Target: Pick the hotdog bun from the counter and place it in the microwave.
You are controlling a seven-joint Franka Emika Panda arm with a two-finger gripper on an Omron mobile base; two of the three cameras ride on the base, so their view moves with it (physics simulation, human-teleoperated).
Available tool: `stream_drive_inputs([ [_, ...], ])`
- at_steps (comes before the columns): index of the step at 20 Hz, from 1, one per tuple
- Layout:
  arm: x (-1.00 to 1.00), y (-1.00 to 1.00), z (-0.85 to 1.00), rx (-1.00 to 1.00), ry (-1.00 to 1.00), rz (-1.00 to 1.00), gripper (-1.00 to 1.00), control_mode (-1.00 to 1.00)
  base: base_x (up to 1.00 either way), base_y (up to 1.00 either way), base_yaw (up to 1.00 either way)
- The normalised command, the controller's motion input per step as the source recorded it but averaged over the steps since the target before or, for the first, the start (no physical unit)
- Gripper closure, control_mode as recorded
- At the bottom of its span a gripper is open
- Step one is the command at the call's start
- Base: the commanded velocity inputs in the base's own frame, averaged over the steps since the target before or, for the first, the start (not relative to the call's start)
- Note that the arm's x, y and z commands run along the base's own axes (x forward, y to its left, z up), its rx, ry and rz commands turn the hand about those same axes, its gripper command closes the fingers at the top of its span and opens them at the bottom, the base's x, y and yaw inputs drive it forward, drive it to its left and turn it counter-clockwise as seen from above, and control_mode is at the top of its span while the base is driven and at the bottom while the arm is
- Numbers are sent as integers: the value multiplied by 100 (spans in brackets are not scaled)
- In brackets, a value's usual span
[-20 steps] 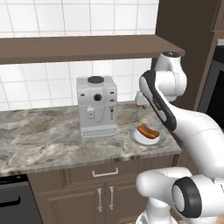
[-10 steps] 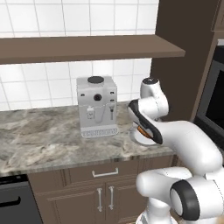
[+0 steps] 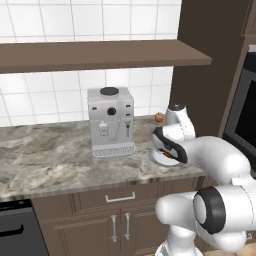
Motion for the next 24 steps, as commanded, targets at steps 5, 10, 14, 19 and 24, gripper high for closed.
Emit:
stream_drive_inputs([
  [5,42,-10,-45,0,0,8,-100,-100,0,0,0],
  [10,67,-15,-33,0,0,5,-100,-100,0,0,0],
  [14,48,-23,-13,0,0,4,-100,-100,0,0,0],
  [19,30,0,-35,0,6,2,-100,-100,0,0,0],
  [24,2,0,-51,0,9,0,-100,-100,0,0,0],
])
